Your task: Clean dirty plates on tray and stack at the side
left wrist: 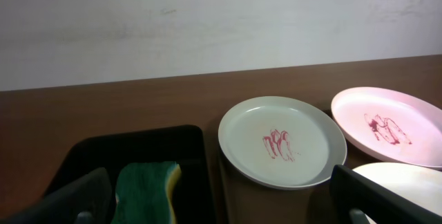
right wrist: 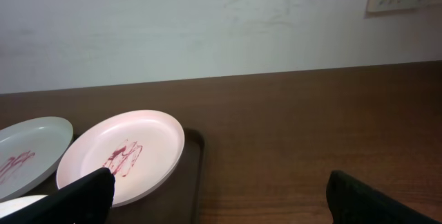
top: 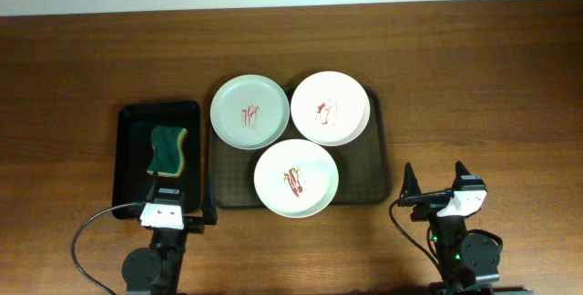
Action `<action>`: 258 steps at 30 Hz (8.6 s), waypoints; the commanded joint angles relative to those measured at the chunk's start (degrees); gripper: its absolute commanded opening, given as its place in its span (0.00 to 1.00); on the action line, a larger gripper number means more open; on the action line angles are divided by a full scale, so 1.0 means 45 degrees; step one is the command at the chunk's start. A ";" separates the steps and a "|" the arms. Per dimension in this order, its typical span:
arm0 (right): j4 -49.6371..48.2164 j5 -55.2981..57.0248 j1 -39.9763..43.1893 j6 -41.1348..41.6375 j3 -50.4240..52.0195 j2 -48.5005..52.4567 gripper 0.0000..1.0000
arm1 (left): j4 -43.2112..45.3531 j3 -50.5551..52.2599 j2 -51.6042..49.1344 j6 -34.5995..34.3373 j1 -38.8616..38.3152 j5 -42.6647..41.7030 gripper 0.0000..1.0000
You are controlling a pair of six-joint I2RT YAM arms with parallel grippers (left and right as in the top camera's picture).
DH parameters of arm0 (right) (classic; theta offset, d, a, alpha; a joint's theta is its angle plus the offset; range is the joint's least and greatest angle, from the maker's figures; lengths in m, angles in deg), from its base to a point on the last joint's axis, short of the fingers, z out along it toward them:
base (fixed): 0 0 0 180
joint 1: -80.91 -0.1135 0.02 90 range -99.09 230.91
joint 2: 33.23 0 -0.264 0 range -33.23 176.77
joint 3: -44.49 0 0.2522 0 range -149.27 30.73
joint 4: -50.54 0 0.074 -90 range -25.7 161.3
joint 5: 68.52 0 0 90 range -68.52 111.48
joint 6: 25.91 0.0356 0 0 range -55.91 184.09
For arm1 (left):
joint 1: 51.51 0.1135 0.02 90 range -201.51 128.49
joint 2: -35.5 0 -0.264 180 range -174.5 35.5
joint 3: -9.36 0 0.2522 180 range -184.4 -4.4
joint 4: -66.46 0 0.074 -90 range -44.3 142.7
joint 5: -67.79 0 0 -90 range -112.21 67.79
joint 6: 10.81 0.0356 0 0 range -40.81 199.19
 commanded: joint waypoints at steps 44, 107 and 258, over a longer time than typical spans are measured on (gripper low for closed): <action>1.0695 -0.1209 0.0063 0.1098 -1.2507 0.9321 0.99 | -1.1361 -1.1837 -1.0754 -0.0913 0.0015 0.0058 0.99; 0.7504 -0.4663 -0.4153 0.1501 -1.3595 2.2770 0.15 | -1.1298 -1.5101 -1.9307 -0.1481 0.2113 0.0121 0.00; 0.8043 -0.4027 -0.4449 0.2438 -1.3576 2.2775 0.04 | -0.9957 -1.5431 -2.4708 -1.0958 -0.7582 0.0811 0.00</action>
